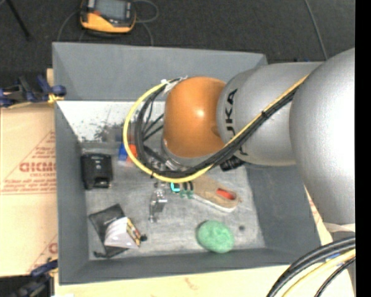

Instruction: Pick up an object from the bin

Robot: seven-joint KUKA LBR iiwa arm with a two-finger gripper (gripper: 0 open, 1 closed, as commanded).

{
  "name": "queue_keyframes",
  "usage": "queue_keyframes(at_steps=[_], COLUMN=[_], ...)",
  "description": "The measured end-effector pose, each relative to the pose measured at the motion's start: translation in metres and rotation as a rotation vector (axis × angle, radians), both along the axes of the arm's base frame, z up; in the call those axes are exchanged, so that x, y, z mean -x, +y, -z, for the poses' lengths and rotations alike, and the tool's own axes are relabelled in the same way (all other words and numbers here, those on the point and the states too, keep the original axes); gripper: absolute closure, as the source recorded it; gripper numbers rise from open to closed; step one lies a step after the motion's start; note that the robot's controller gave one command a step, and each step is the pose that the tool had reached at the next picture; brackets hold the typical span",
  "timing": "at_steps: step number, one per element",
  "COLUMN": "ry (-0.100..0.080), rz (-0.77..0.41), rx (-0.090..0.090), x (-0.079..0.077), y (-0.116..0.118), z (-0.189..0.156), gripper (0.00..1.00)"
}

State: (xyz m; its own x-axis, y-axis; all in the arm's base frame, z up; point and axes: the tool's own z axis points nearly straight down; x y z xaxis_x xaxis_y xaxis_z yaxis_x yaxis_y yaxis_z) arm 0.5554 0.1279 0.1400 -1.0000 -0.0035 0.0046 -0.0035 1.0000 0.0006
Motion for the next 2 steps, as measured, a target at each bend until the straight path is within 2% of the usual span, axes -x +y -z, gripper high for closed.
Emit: queue_keyframes(at_steps=[1,2], ry=[-0.008,-0.013], rz=[0.003,-0.072], rx=[-0.001,-0.003], x=[-0.002,-0.001], y=[0.0,-0.016], z=[-0.004,0.009], gripper=[0.0,0.0])
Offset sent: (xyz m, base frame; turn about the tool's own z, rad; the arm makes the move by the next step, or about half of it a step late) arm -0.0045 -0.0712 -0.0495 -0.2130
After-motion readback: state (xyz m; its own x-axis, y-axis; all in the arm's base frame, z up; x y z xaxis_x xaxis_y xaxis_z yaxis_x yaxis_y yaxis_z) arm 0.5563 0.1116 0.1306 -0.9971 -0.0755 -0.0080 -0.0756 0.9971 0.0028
